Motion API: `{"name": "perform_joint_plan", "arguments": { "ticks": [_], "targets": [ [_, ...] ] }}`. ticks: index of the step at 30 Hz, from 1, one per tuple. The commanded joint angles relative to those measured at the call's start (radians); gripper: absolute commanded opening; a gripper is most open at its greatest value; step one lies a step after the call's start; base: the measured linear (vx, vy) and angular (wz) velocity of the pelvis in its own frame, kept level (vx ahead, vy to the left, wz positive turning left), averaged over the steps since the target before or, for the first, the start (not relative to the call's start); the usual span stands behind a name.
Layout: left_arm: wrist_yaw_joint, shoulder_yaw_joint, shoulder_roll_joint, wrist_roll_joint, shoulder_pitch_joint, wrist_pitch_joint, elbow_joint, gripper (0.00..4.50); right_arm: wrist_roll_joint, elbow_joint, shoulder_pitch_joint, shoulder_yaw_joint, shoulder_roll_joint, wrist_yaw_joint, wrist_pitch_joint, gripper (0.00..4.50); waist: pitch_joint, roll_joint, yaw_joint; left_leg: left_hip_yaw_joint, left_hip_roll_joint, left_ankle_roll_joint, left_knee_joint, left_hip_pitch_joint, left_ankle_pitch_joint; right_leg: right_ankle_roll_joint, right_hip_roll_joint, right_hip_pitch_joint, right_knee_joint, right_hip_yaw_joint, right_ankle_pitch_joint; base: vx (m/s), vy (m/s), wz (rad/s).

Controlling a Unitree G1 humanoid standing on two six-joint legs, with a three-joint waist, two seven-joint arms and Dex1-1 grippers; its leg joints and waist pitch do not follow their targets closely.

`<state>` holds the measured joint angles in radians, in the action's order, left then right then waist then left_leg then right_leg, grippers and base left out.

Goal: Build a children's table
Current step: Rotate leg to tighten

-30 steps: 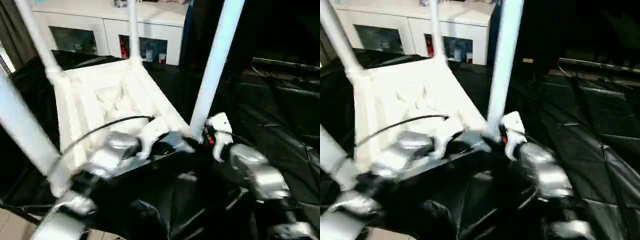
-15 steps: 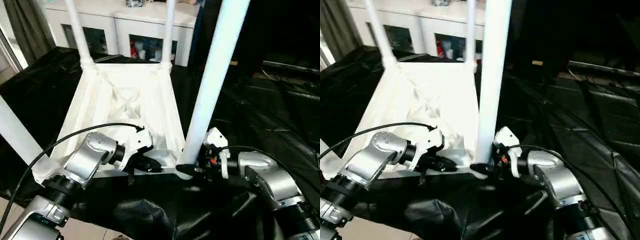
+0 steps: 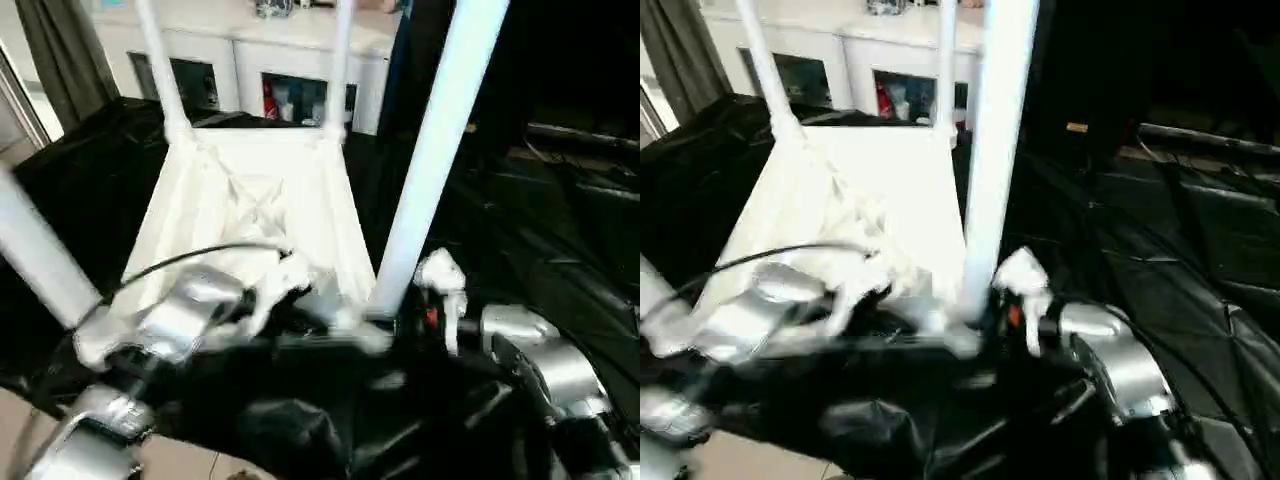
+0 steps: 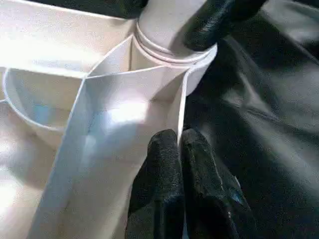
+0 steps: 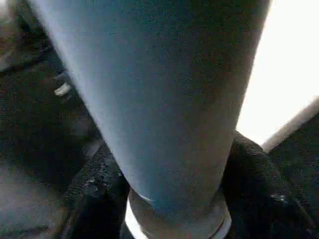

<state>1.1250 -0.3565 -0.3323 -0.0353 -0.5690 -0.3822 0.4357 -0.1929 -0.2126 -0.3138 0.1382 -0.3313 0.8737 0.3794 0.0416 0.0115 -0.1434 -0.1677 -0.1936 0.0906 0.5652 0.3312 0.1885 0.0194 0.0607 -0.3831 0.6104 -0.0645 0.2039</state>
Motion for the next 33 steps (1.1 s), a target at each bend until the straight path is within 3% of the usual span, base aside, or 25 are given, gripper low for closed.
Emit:
{"name": "perform_joint_plan", "arguments": {
  "ticks": [1,2,4,7,8,10,11,13,14,15,16,17,18,19,21,22,23,24,25,27,33],
  "targets": [
    [-0.171,0.045,0.036,0.031,-0.038,-0.008,0.063,0.0,0.029,-0.082,-0.013,0.012,0.068,-0.133,0.016,2.21,-0.039,0.0,0.003,0.013,-0.031,0.003,-0.07,0.005,0.255,0.128,0.087,0.036,-0.1,0.049,0.405,0.0,0.0,0.0],
    [-0.231,0.062,0.065,0.038,-0.05,-0.014,0.087,0.0,0.042,-0.127,-0.03,-0.018,0.117,-0.242,0.01,2.16,-0.038,0.002,0.008,0.016,-0.03,0.014,-0.073,0.007,0.26,0.098,0.09,0.036,-0.106,0.048,0.46,0.0,0.0,0.0],
    [-0.287,0.074,0.098,0.044,-0.06,-0.021,0.111,0.0,0.042,-0.163,-0.046,-0.056,0.169,-0.349,0.012,2.07,-0.04,0.001,0.012,0.02,-0.03,0.018,-0.075,0.007,0.266,0.076,0.092,0.036,-0.111,0.046,0.48,0.0,0.0,0.0],
    [-0.342,0.071,0.153,0.051,-0.066,-0.026,0.13,0.0,0.043,-0.217,-0.073,-0.129,0.25,-0.546,0.028,1.99,-0.04,0.001,0.023,0.019,-0.027,0.019,-0.074,0.002,0.279,0.074,0.088,0.03,-0.113,0.048,0.479,0.0,0.0,0.0],
    [-0.361,0.068,0.184,0.049,-0.072,-0.024,0.142,0.0,0.048,-0.238,-0.083,-0.153,0.284,-0.613,0.024,1.98,-0.04,0.005,0.029,0.019,-0.028,0.015,-0.076,0.006,0.268,0.074,0.088,0.031,-0.112,0.049,0.467,0.0,0.0,0.0],
    [-0.372,0.068,0.202,0.047,-0.077,-0.021,0.149,0.0,0.047,-0.241,-0.086,-0.159,0.307,-0.629,0.013,1.98,-0.043,0.002,0.03,0.02,-0.03,0.013,-0.076,0.006,0.264,0.079,0.087,0.032,-0.107,0.05,0.426,0.0,0.0,0.0],
    [-0.375,0.066,0.211,0.046,-0.081,-0.02,0.152,0.0,0.051,-0.24,-0.088,-0.151,0.322,-0.626,-0.002,1.98,-0.044,0.007,0.031,0.018,-0.032,0.01,-0.075,0.008,0.251,0.087,0.087,0.032,-0.103,0.052,0.381,0.0,0.0,0.0],
    [-0.375,0.066,0.212,0.046,-0.082,-0.02,0.153,0.0,0.052,-0.24,-0.089,-0.15,0.324,-0.626,-0.004,1.98,-0.046,0.004,0.032,0.017,-0.033,0.011,-0.075,0.008,0.243,0.102,0.085,0.032,-0.098,0.053,0.331,0.0,0.0,0.0],
    [-0.372,0.062,0.215,0.048,-0.088,-0.016,0.16,0.0,0.063,-0.241,-0.093,-0.13,0.337,-0.608,-0.029,1.98,-0.048,0.001,0.034,0.014,-0.032,0.009,-0.073,0.009,0.223,0.124,0.082,0.034,-0.091,0.053,0.247,0.0,0.0,0.0],
    [-0.365,0.06,0.211,0.05,-0.088,-0.015,0.161,0.0,0.064,-0.237,-0.091,-0.122,0.339,-0.595,-0.037,1.98,-0.047,-0.001,0.034,0.013,-0.031,0.007,-0.072,0.009,0.216,0.136,0.082,0.037,-0.088,0.054,0.218,0.0,0.0,0.0],
    [-0.354,0.054,0.203,0.053,-0.087,-0.013,0.165,0.0,0.057,-0.228,-0.087,-0.114,0.342,-0.573,-0.044,1.98,-0.047,0.002,0.034,0.012,-0.03,0.004,-0.071,0.009,0.215,0.138,0.081,0.038,-0.089,0.053,0.216,0.0,0.0,0.0],
    [-0.325,0.041,0.186,0.057,-0.081,-0.014,0.163,0.0,0.045,-0.207,-0.081,-0.108,0.337,-0.539,-0.041,2.68,-0.046,-0.012,0.033,0.014,-0.029,0.002,-0.072,0.011,0.218,0.139,0.084,0.04,-0.09,0.054,0.226,0.0,0.0,0.0],
    [-0.325,0.041,0.186,0.057,-0.081,-0.014,0.163,0.0,0.045,-0.207,-0.081,-0.108,0.337,-0.539,-0.041,2.68,-0.046,-0.006,0.035,0.012,-0.029,0.0,-0.072,0.011,0.221,0.136,0.083,0.041,-0.094,0.054,0.231,0.0,0.0,0.0],
    [-0.307,0.034,0.176,0.06,-0.077,-0.014,0.163,0.0,0.035,-0.195,-0.078,-0.105,0.333,-0.523,-0.039,2.7,-0.047,-0.006,0.037,0.014,-0.029,0.002,-0.072,0.012,0.218,0.136,0.083,0.043,-0.091,0.053,0.228,0.0,0.0,0.0],
    [-0.257,0.018,0.148,0.063,-0.066,-0.016,0.152,0.0,0.019,-0.152,-0.068,-0.084,0.303,-0.457,-0.02,2.8,-0.047,-0.016,0.04,0.014,-0.03,-0.003,-0.073,0.011,0.21,0.144,0.082,0.043,-0.09,0.053,0.21,0.0,0.0,0.0],
    [-0.243,0.014,0.139,0.063,-0.062,-0.014,0.148,0.0,0.016,-0.137,-0.065,-0.074,0.289,-0.428,-0.014,2.97,-0.047,-0.01,0.041,0.013,-0.029,-0.011,-0.071,0.012,0.21,0.145,0.079,0.047,-0.09,0.053,0.201,0.0,0.0,0.0],
    [-0.243,0.014,0.139,0.063,-0.062,-0.014,0.148,0.0,0.016,-0.137,-0.065,-0.074,0.289,-0.428,-0.014,3.08,-0.047,-0.01,0.043,0.013,-0.031,-0.014,-0.071,0.014,0.198,0.153,0.081,0.047,-0.088,0.053,0.189,0.0,0.0,0.0],
    [-0.226,0.01,0.125,0.065,-0.059,-0.003,0.145,0.0,0.008,-0.102,-0.054,-0.047,0.25,-0.355,-0.002,3.08,-0.047,-0.016,0.043,0.014,-0.03,-0.012,-0.072,0.013,0.199,0.157,0.082,0.046,-0.088,0.052,0.192,0.0,0.0,0.0],
    [-0.214,0.006,0.118,0.065,-0.058,0.002,0.143,0.0,0.003,-0.088,-0.049,-0.037,0.234,-0.323,0.002,3.08,-0.046,-0.003,0.044,0.013,-0.03,-0.017,-0.072,0.014,0.201,0.155,0.079,0.049,-0.091,0.05,0.2,0.0,0.0,0.0],
    [-0.157,-0.005,0.082,0.064,-0.055,0.018,0.131,0.0,-0.035,-0.025,-0.028,-0.008,0.166,-0.19,0.027,3.08,-0.045,-0.003,0.034,0.012,-0.033,-0.035,-0.07,0.013,0.188,0.151,0.083,0.049,-0.09,0.053,0.214,0.0,0.0,0.0],
    [-0.04,-0.02,0.022,0.039,-0.031,0.029,0.074,0.0,-0.116,0.039,-0.015,-0.002,0.079,-0.009,0.07,3.08,-0.042,-0.007,0.025,0.014,-0.036,-0.03,-0.073,0.011,0.219,0.144,0.088,0.043,-0.097,0.052,0.308,0.0,0.0,0.0]
  ]
}}
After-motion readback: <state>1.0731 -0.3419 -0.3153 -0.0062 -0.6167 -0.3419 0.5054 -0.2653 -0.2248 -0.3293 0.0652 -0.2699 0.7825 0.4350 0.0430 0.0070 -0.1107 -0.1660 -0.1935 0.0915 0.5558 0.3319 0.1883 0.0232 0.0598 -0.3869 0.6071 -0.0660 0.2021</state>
